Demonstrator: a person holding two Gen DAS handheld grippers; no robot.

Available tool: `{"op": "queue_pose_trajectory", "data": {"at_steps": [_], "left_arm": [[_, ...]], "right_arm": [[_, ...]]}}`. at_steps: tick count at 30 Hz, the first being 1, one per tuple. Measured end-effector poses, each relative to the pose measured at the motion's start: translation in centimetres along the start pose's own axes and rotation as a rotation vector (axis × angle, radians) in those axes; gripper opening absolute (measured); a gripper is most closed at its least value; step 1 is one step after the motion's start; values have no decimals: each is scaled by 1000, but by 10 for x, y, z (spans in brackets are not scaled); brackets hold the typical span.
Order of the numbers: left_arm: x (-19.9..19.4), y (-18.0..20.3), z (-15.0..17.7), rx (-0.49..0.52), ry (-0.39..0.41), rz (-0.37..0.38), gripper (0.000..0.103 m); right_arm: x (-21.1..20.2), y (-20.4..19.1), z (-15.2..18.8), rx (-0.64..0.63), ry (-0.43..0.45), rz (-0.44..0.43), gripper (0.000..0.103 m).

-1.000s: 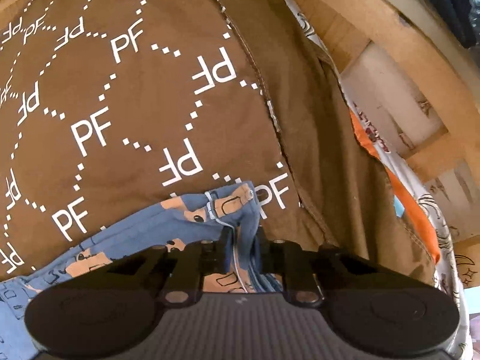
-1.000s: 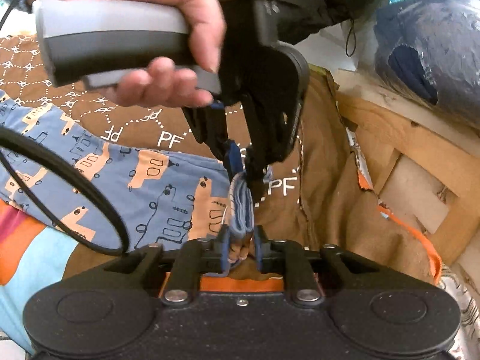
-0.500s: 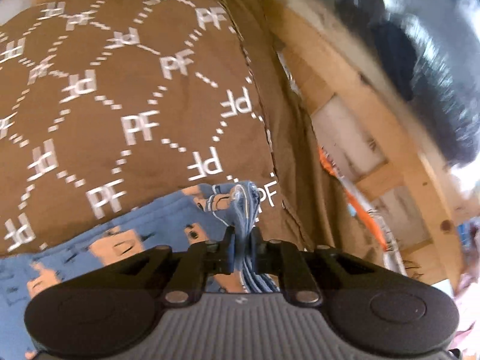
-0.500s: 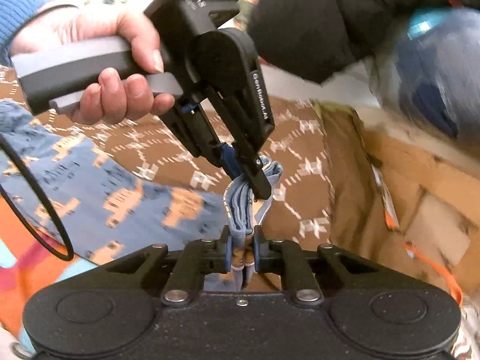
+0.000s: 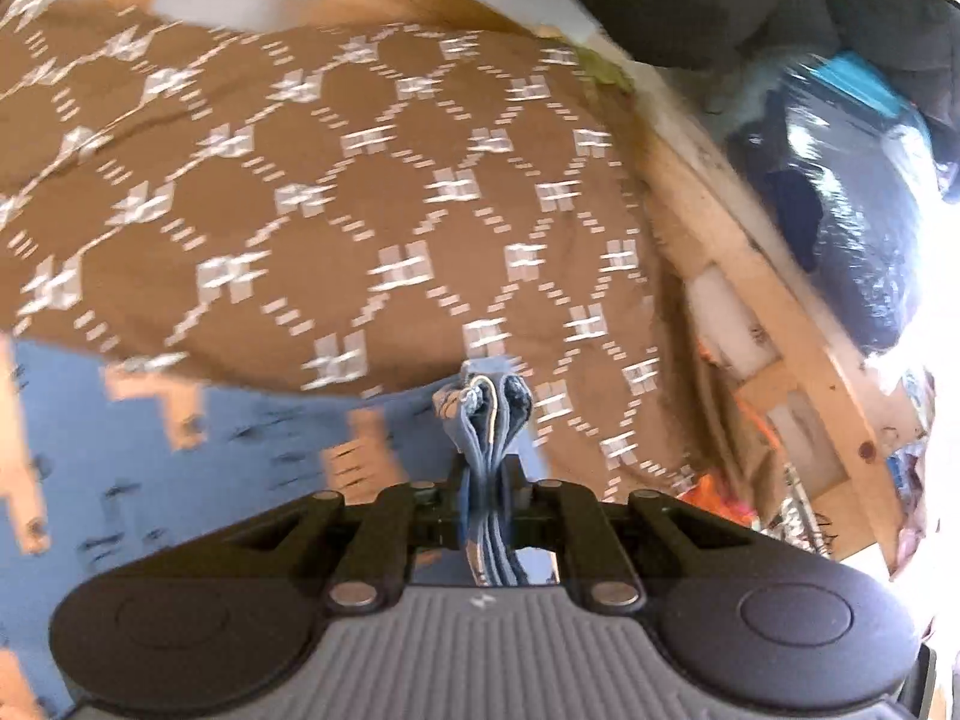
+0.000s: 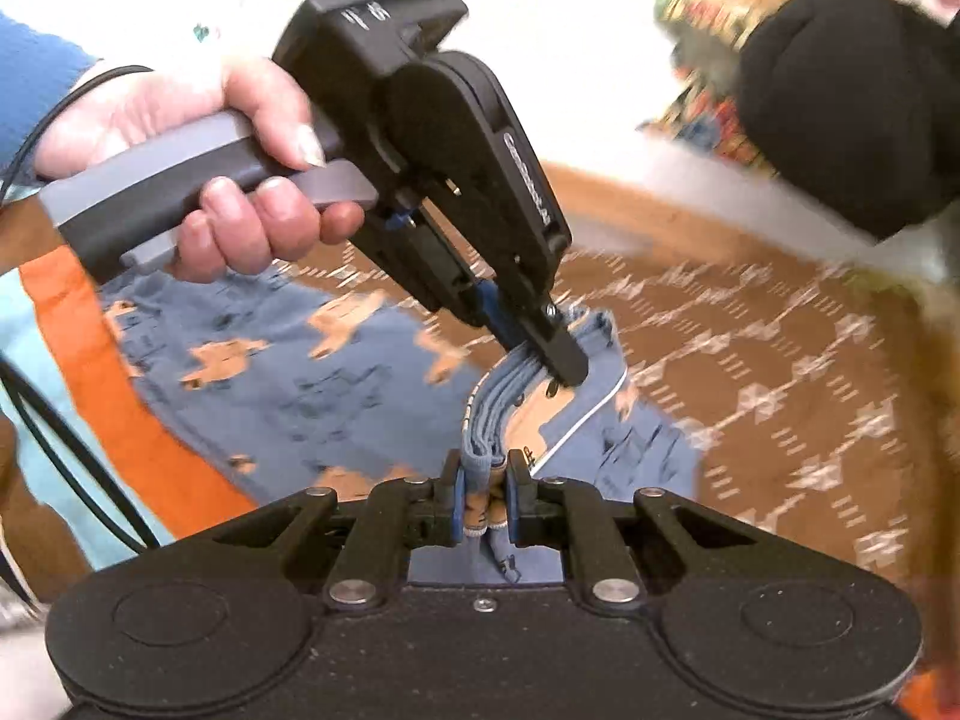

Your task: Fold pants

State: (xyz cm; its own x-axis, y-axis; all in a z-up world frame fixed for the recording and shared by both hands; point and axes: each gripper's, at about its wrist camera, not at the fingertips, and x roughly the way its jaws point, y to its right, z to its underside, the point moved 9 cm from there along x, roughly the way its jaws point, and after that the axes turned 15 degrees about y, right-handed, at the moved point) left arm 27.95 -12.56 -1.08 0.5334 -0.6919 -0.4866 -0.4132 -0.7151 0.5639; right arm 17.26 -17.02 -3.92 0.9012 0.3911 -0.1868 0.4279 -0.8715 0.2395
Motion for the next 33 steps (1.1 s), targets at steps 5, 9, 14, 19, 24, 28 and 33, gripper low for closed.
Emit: {"op": "queue_pose_trajectory", "data": {"at_steps": [5, 9, 14, 19, 24, 28, 33], "left_arm": [[0, -48, 22, -55, -37, -63, 11], [0, -75, 37, -97, -64, -96, 42], [-5, -88, 46, -140, -42, -75, 55], [-3, -88, 45, -144, -34, -95, 47], [-1, -89, 45, -155, -26, -138, 31], [2, -86, 45, -128, -28, -168, 20], [1, -72, 41, -64, -17, -190, 12]], "right_arm": [[19, -30, 17, 45, -72, -56, 13], [28, -37, 36, 78, -111, -65, 15], [28, -39, 40, 98, -96, -73, 24], [25, -38, 41, 113, -86, -75, 25], [26, -38, 40, 115, -77, -70, 25], [24, -40, 39, 101, -72, -69, 25], [22, -42, 39, 88, -66, -65, 22]]}}
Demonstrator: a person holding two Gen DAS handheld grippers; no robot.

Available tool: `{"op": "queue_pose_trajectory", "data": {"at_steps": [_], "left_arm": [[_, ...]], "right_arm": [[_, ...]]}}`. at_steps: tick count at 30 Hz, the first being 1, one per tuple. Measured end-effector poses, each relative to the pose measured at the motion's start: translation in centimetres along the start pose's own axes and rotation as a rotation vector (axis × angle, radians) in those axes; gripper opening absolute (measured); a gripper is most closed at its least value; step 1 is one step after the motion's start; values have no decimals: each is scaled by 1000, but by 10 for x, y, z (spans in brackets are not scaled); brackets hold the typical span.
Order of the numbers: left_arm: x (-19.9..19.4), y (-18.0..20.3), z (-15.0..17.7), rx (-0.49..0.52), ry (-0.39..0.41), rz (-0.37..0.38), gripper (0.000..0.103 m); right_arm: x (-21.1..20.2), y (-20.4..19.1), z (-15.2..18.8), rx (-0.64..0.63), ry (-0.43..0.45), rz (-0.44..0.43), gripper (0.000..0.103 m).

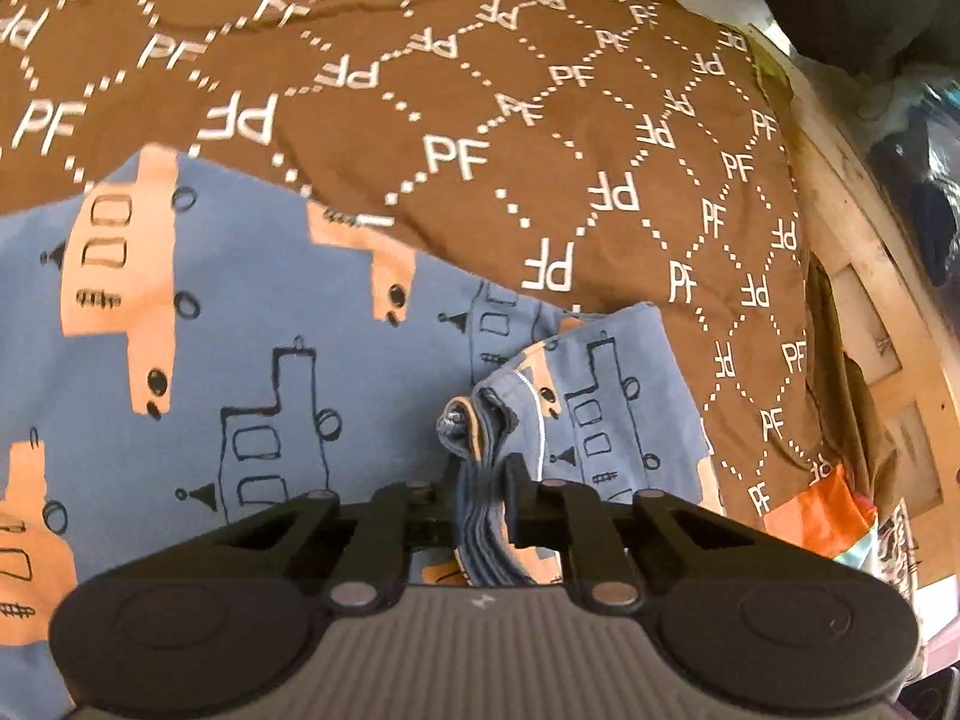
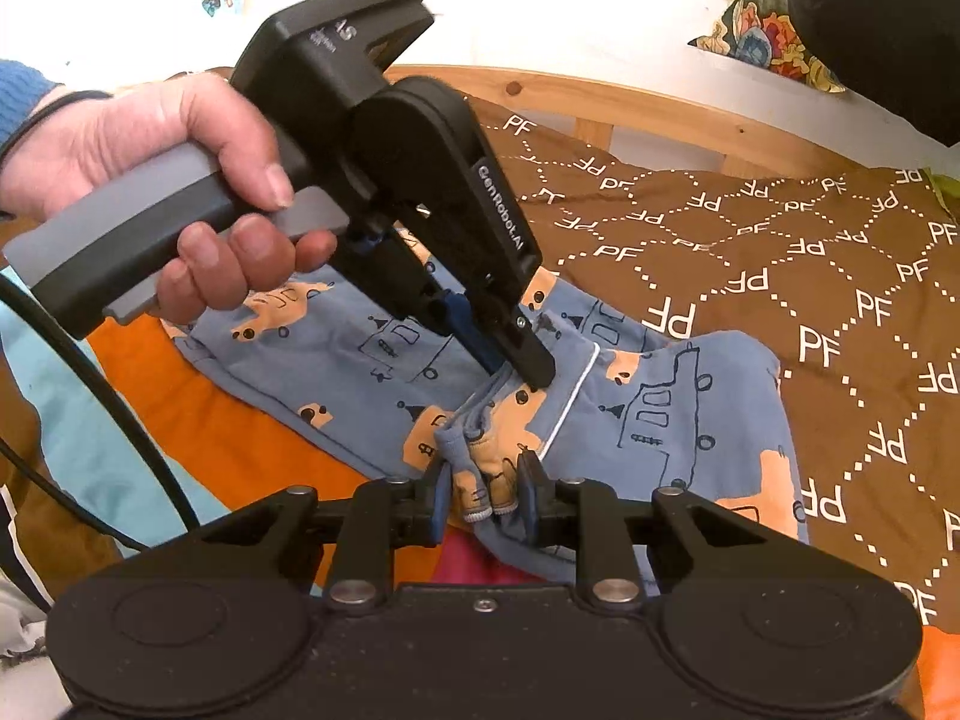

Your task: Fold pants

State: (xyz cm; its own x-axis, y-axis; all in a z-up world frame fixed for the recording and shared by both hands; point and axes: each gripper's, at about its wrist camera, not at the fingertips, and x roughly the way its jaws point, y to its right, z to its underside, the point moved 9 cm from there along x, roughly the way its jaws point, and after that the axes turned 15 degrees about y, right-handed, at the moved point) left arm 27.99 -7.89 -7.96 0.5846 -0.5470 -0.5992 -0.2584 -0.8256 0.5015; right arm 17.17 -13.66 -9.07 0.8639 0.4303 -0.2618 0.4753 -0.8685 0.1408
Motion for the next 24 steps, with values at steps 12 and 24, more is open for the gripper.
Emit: {"op": "queue_pose_trajectory", "data": {"at_steps": [12, 24], "left_arm": [[-12, 26, -10, 124, 43, -21, 10], [-46, -1, -37, 120, 110, 9, 10]], "right_arm": [[-6, -3, -9, -68, 18, 36, 14], [11, -24, -41, -53, 47, -11, 14]]}}
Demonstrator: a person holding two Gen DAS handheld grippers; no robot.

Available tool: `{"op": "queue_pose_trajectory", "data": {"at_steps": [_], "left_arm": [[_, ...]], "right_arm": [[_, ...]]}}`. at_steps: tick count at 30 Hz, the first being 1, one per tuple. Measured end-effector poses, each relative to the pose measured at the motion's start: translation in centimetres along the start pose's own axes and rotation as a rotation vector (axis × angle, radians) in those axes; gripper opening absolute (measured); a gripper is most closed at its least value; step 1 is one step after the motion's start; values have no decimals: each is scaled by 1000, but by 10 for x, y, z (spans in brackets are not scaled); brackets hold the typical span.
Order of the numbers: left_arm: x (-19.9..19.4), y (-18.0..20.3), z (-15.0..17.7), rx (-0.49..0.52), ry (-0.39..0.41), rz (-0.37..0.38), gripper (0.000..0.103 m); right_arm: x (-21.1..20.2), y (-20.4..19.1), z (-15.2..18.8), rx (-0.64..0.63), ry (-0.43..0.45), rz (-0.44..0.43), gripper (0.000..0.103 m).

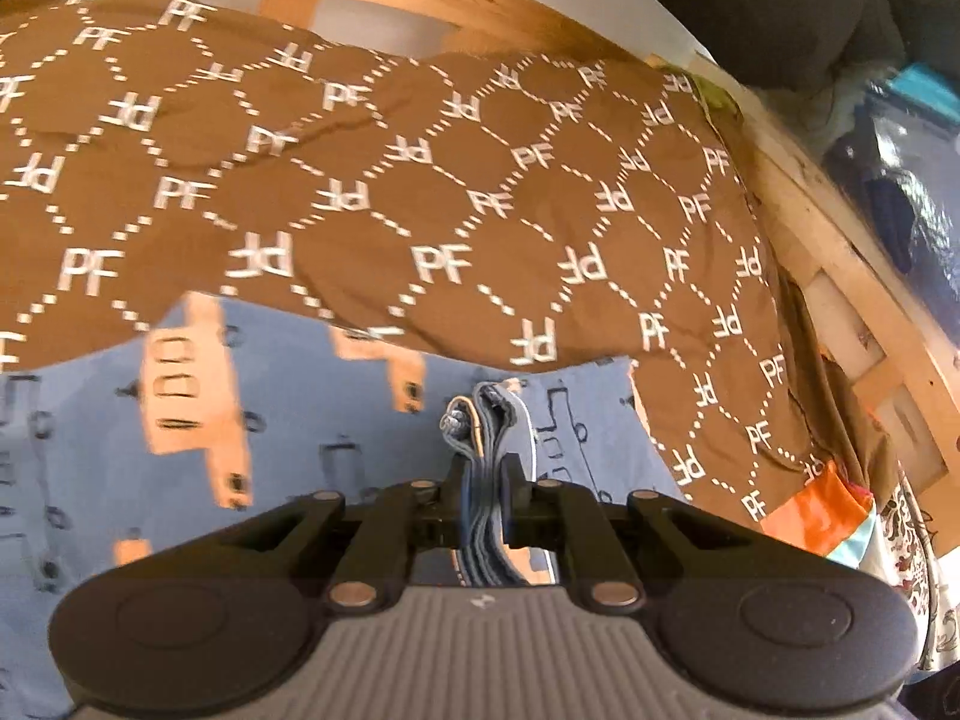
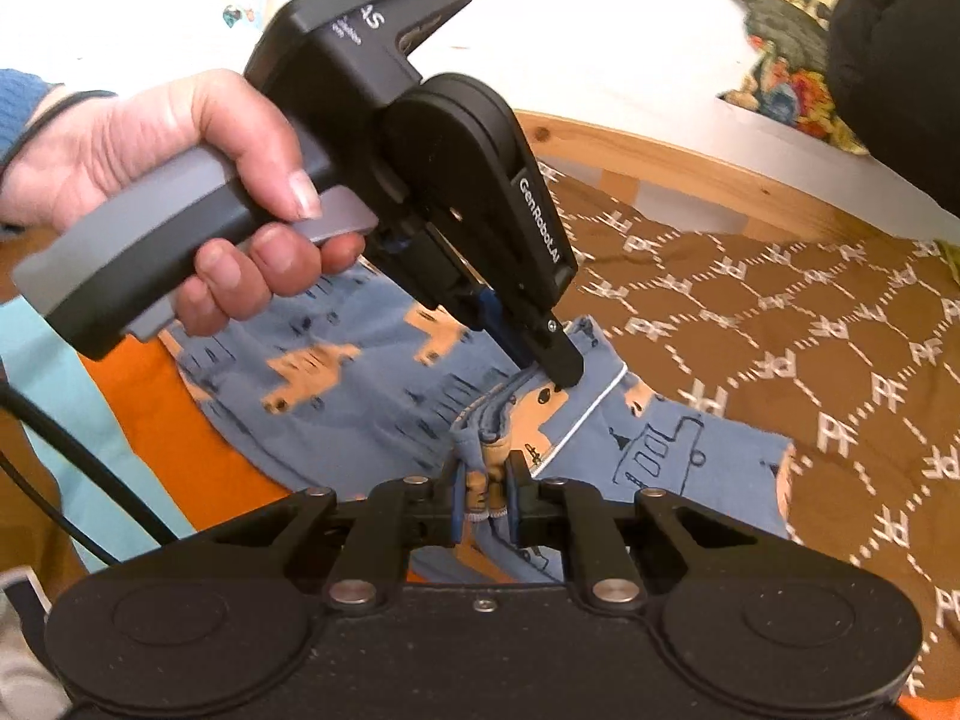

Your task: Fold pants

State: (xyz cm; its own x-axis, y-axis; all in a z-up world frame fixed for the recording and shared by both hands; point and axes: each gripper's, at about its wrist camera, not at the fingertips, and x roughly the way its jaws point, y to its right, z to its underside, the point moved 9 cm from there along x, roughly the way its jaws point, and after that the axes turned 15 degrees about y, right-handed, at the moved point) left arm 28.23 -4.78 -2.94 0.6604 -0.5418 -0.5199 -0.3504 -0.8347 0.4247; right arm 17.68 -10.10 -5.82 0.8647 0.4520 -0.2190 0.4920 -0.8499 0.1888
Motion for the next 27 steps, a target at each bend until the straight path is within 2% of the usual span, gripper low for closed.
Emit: {"op": "queue_pose_trajectory", "data": {"at_steps": [8, 12, 16, 19, 20, 21, 22, 23, 24, 27], "left_arm": [[-36, -45, -2, 3, 28, -45, 10], [-46, -70, 5, -15, 16, -87, 10], [-39, -88, 21, -5, -11, -118, 11], [-38, -97, 27, -43, -7, -128, 22], [-41, -99, 26, -53, -1, -131, 31], [-44, -101, 25, -53, 3, -147, 44], [-49, -101, 23, -38, 11, -172, 51], [-56, -100, 20, -10, 38, -207, 62], [-61, -98, 17, 12, 73, -232, 64], [-72, -79, 7, 66, 216, -252, 63]], "right_arm": [[28, -46, -19, 14, 7, -114, 14], [44, -72, -14, -8, -23, -169, 14], [56, -85, 1, -31, -80, -190, 16], [52, -84, 5, -22, -81, -206, 26], [47, -81, 3, -21, -67, -216, 29], [39, -74, 2, -35, -55, -213, 41], [32, -66, 1, -48, -47, -205, 53], [25, -55, 1, -66, -36, -183, 59], [18, -38, 1, -90, -22, -130, 62], [18, 19, 2, -161, -7, 72, 63]]}}
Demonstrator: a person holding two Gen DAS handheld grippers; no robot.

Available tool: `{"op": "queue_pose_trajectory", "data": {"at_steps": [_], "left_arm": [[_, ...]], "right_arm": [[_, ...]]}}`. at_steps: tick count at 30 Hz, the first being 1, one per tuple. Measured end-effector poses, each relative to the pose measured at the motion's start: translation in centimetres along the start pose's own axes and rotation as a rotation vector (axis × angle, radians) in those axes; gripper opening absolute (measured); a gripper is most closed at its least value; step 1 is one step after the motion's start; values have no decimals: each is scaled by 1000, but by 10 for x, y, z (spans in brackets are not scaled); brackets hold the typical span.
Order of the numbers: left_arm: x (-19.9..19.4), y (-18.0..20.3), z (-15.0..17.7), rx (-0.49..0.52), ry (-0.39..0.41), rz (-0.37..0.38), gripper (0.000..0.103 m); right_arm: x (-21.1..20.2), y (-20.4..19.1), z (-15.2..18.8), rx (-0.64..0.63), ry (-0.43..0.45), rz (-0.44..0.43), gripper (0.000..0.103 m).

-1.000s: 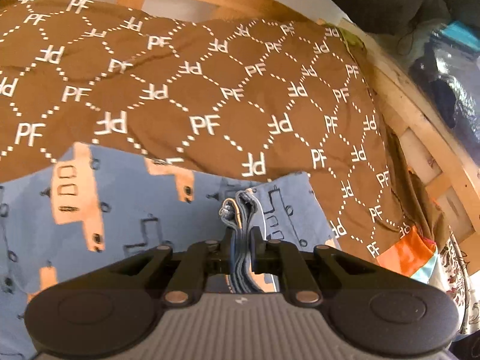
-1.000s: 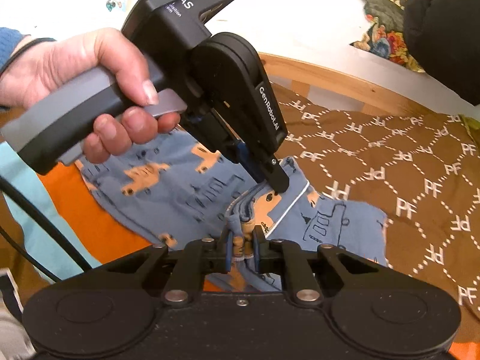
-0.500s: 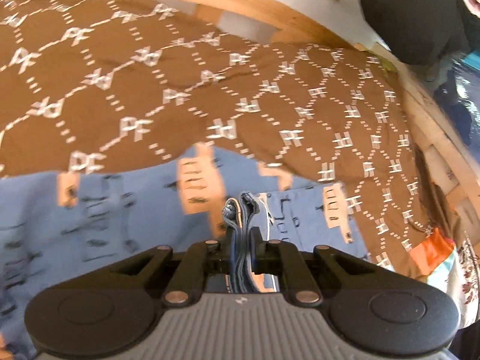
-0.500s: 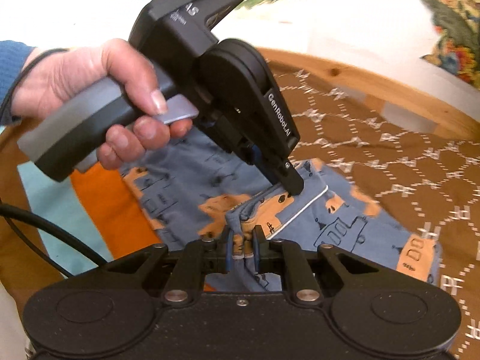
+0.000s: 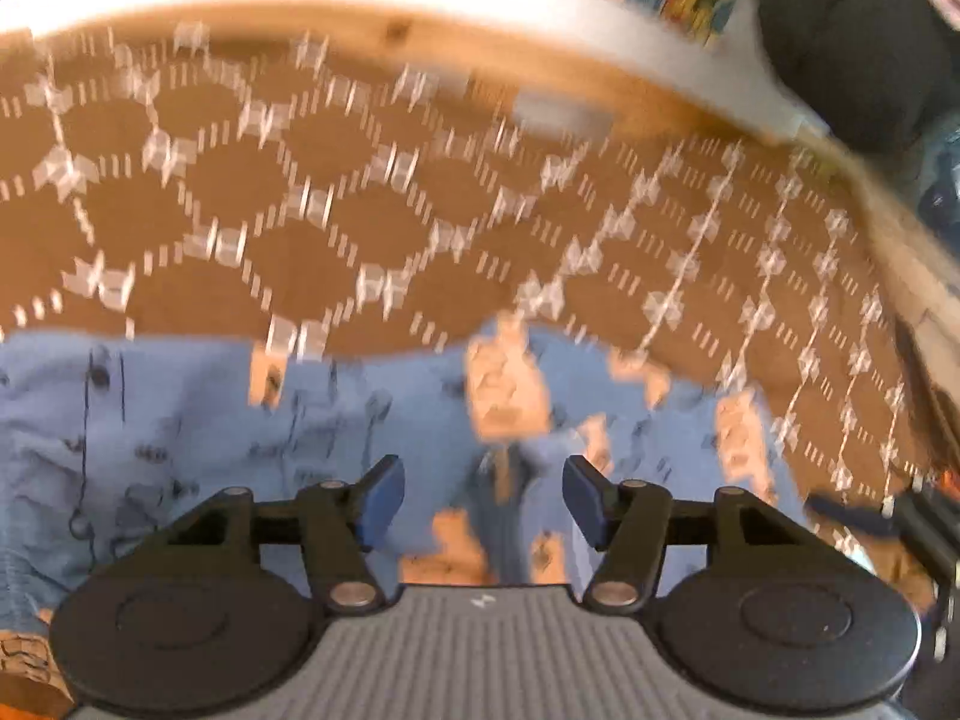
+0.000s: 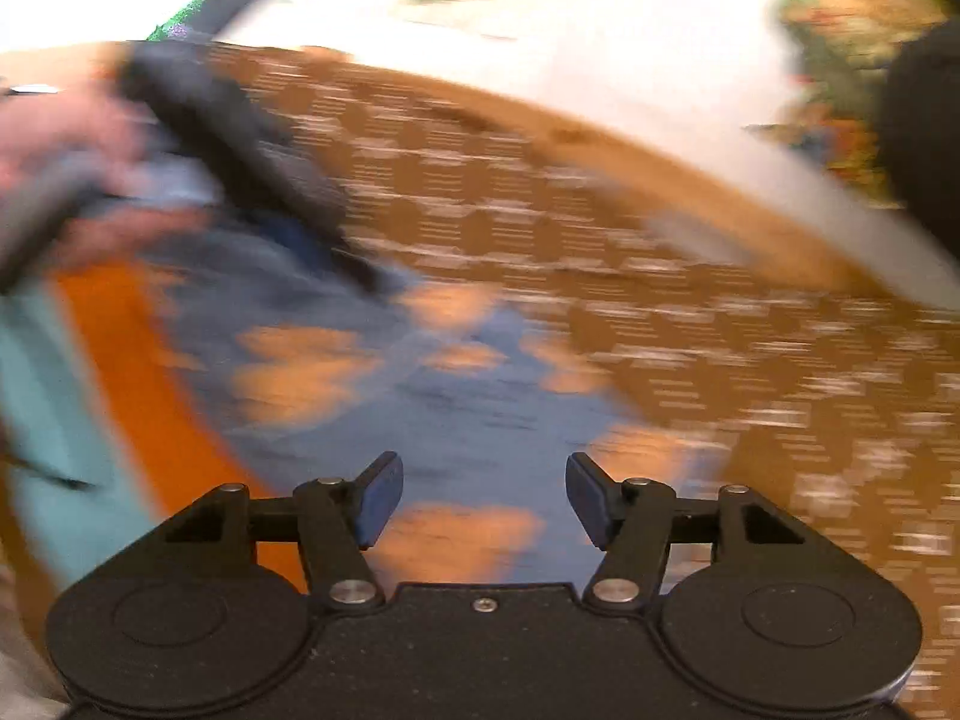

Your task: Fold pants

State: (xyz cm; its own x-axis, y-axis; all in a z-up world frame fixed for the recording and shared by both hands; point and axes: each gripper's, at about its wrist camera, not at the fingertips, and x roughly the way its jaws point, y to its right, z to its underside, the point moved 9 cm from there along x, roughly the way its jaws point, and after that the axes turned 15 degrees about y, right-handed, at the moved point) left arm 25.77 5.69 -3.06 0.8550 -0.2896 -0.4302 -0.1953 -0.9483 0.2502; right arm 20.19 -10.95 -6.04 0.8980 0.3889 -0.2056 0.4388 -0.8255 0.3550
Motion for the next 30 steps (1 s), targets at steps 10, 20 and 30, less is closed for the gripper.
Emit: {"op": "queue_pose_trajectory", "data": {"at_steps": [10, 20, 30], "left_arm": [[47, 14, 24, 289, 61, -210, 67], [-10, 25, 24, 257, 120, -143, 78], [-32, 9, 73, 269, 3, -158, 83]], "right_arm": [[90, 54, 39, -182, -51, 199, 79], [21, 59, 23, -149, 20, 220, 82], [-18, 45, 67, -135, -91, 214, 90]]}}
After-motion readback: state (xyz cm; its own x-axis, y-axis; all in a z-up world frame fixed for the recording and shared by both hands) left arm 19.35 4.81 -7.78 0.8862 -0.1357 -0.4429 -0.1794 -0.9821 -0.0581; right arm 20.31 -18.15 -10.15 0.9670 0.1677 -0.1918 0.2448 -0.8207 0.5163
